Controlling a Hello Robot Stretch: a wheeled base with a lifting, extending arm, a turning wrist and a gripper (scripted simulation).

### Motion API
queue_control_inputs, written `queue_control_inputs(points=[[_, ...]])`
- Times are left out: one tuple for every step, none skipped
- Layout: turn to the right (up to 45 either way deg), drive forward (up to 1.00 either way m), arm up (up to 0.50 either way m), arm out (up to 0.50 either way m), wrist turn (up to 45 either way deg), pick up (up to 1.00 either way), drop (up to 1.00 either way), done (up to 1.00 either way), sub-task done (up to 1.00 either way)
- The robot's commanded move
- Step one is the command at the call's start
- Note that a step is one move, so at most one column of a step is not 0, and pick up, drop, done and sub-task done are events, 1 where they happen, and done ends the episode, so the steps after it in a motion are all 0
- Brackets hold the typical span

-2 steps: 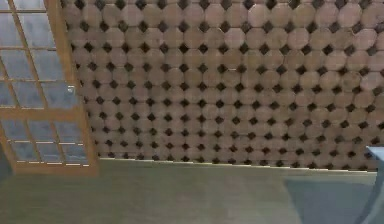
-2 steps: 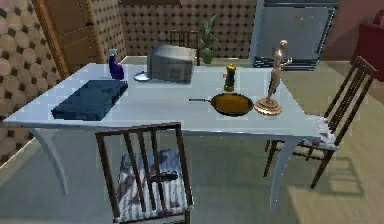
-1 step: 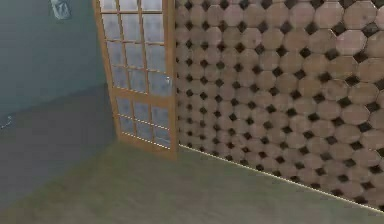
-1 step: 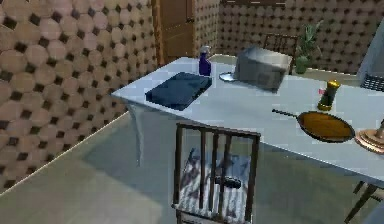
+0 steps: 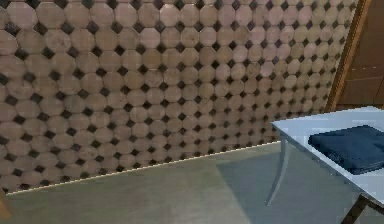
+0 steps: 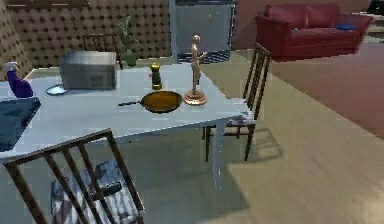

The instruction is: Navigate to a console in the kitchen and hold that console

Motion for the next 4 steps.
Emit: queue_control_inputs(points=[[12.0, 0.00, 0.00, 0.00, 0.0, 0.00, 0.00, 0.00, 0.00], [0.0, 1.00, 0.00, 0.00, 0.0, 0.00, 0.00, 0.00, 0.00], [30.0, 0.00, 0.00, 0.00, 0.0, 0.00, 0.00, 0.00, 0.00], [0.0, 0.05, 0.00, 0.00, 0.0, 0.00, 0.00, 0.00, 0.00]])
